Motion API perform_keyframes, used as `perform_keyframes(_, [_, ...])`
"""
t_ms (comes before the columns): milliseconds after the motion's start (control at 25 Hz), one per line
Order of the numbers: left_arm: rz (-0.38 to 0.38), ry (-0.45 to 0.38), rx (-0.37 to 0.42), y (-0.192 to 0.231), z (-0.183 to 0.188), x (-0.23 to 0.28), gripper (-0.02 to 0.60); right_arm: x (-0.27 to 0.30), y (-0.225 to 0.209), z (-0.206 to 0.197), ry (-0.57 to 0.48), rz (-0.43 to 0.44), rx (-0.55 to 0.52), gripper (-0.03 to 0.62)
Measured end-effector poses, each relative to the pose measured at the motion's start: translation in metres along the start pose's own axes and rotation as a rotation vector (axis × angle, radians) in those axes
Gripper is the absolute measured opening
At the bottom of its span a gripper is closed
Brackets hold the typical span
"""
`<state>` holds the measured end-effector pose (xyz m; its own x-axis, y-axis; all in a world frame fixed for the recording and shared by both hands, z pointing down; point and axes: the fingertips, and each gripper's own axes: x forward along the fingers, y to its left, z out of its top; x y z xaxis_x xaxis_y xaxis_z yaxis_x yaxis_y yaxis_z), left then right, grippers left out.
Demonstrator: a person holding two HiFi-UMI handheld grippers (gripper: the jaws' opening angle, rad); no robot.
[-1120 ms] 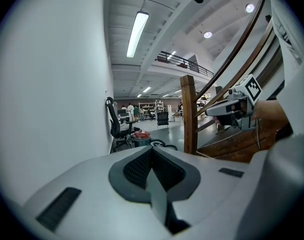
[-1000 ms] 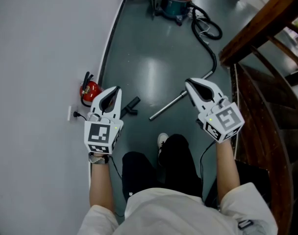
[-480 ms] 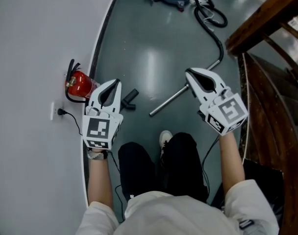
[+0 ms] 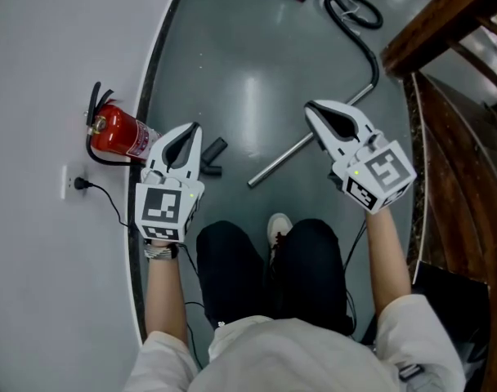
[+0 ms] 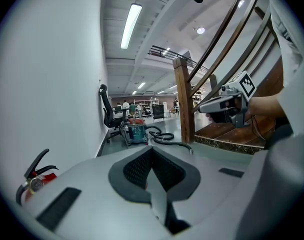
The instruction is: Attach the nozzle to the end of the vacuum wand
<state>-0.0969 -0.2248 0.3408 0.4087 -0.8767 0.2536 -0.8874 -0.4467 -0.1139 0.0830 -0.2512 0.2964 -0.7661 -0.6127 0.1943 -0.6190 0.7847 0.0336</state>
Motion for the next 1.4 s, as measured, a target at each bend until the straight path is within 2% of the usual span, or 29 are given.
perform_keyframes(200, [-0.013, 0.001, 0.031, -0.007, -0.025, 0.003, -0.005, 0.011, 0.007, -0.028, 0.011, 0.062, -0.031, 0.031])
perform_keyframes(400, [-0.037, 0.036, 0.051, -0.011, -0.062, 0.006, -0.005, 0.024, 0.021, -0.055, 0.024, 0.114, -0.064, 0.031])
perform_keyframes(680, [-0.101, 0.080, 0.038, -0.014, -0.124, 0.020, -0.005, 0.043, 0.028, -0.126, 0.054, 0.158, -0.027, 0.031])
perform_keyframes(920, [-0.158, 0.141, 0.062, -0.014, -0.183, 0.026, -0.005, 0.068, 0.021, -0.206, 0.104, 0.164, 0.097, 0.031])
perform_keyframes(1080, [-0.167, 0.176, 0.071, -0.012, -0.214, 0.030, -0.005, 0.078, 0.028, -0.245, 0.156, 0.197, 0.092, 0.031])
perform_keyframes(1280, [-0.197, 0.219, 0.070, -0.014, -0.247, 0.033, -0.005, 0.087, 0.040, -0.274, 0.170, 0.235, 0.107, 0.031])
perform_keyframes(1400, [-0.193, 0.256, 0.067, -0.009, -0.269, 0.031, -0.005, 0.094, 0.047, -0.290, 0.195, 0.250, 0.072, 0.031])
